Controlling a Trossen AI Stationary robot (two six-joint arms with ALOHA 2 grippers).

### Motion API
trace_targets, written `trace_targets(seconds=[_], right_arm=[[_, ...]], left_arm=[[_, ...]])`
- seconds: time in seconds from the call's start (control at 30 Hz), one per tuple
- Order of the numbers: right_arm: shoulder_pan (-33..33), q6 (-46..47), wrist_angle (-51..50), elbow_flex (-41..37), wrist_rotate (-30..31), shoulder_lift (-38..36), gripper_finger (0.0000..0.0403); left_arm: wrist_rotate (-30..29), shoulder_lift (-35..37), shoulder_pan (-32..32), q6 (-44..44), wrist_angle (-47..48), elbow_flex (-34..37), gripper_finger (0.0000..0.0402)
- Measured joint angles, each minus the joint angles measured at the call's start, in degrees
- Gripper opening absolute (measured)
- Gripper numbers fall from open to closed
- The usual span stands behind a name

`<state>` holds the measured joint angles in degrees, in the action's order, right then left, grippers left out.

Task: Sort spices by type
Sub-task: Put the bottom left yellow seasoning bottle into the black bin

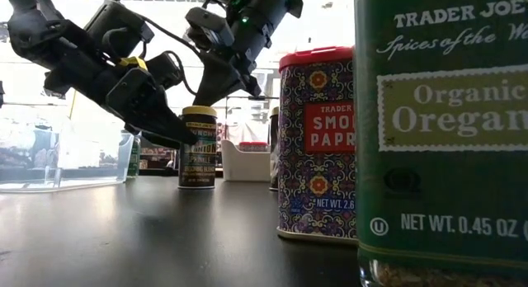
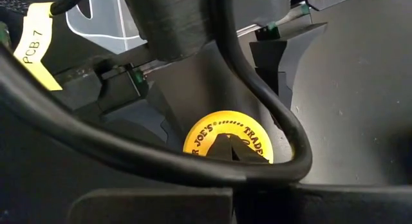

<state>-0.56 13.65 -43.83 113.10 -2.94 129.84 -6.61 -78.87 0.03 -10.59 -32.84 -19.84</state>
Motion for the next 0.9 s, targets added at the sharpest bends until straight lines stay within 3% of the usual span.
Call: trace_targets(seconds=[0.23, 0.63, 0.9], right_arm=[[0.00, -0.02, 0.26, -0.26, -0.03, -0.68, 0.0022], [0.15, -1.33, -0.46, -0.67, -0.59, -4.70, 0.0069], [0.22, -1.56, 0.06, -0.65, -0.61, -4.76, 0.0152]], left_arm=[[-0.04, 0.00, 0.00, -0.15, 0.00, -0.02, 0.0330], [-0.09, 0.04, 0.00, -0.76, 0.35, -0.11, 0.0330], [-0.13, 0.04, 0.02, -2.58, 0.98, -0.11, 0.0330]])
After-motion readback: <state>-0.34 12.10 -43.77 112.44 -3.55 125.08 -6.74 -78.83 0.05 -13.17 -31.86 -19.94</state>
